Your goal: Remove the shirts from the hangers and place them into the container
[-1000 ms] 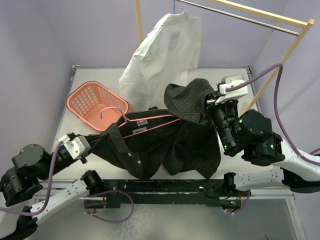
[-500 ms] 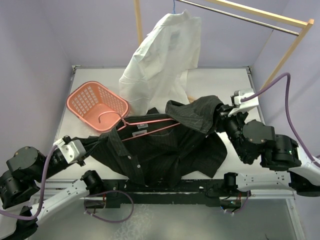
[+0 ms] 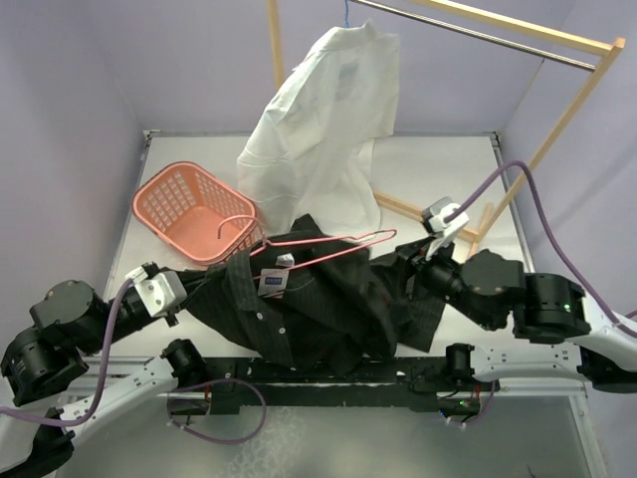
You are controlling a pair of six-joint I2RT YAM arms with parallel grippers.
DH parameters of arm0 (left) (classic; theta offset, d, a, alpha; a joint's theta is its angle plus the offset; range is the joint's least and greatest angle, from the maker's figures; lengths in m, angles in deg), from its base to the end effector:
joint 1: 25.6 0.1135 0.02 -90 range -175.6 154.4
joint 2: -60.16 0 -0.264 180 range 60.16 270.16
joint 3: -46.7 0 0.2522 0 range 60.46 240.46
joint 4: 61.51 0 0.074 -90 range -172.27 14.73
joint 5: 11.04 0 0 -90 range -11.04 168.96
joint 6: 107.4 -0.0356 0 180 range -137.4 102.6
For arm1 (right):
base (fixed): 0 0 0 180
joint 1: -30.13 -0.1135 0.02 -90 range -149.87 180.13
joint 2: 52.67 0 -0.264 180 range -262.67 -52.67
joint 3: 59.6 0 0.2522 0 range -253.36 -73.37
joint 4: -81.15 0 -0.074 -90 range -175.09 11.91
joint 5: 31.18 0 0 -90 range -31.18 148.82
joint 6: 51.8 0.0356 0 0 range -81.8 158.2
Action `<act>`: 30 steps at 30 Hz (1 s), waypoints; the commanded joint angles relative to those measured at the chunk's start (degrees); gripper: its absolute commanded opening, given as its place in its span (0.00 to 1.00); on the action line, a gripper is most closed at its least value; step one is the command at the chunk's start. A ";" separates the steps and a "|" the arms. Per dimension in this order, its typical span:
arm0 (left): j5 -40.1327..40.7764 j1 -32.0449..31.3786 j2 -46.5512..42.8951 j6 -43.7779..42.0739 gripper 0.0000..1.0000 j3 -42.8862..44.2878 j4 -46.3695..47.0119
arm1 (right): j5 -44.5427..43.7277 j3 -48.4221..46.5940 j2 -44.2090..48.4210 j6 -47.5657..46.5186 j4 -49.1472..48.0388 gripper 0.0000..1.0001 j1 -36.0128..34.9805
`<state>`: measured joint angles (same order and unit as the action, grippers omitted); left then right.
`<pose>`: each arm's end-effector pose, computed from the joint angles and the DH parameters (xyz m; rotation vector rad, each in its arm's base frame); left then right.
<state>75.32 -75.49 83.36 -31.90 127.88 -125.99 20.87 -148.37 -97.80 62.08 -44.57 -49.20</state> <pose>0.0111 -0.0167 0.4189 0.9521 1.4211 -0.5156 0.0431 0.1105 0.4558 -0.3632 1.7381 0.7456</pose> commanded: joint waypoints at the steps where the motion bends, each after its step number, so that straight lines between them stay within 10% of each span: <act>1: -1.28 0.32 0.21 0.52 0.00 2.73 3.72 | -1.98 -2.19 -3.06 1.36 1.06 0.62 0.05; 16: -4.51 0.32 1.87 1.17 0.00 1.77 0.54 | 17.09 -10.40 2.42 -7.42 8.90 0.57 0.05; 30: -9.61 0.32 6.32 0.74 0.00 2.36 -1.12 | 23.55 -25.47 -17.56 -20.81 19.97 0.55 0.05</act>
<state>67.95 -75.49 89.11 -31.46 128.38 -129.62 42.02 -166.53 -114.17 48.05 -27.18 -48.98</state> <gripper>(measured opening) 0.040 0.560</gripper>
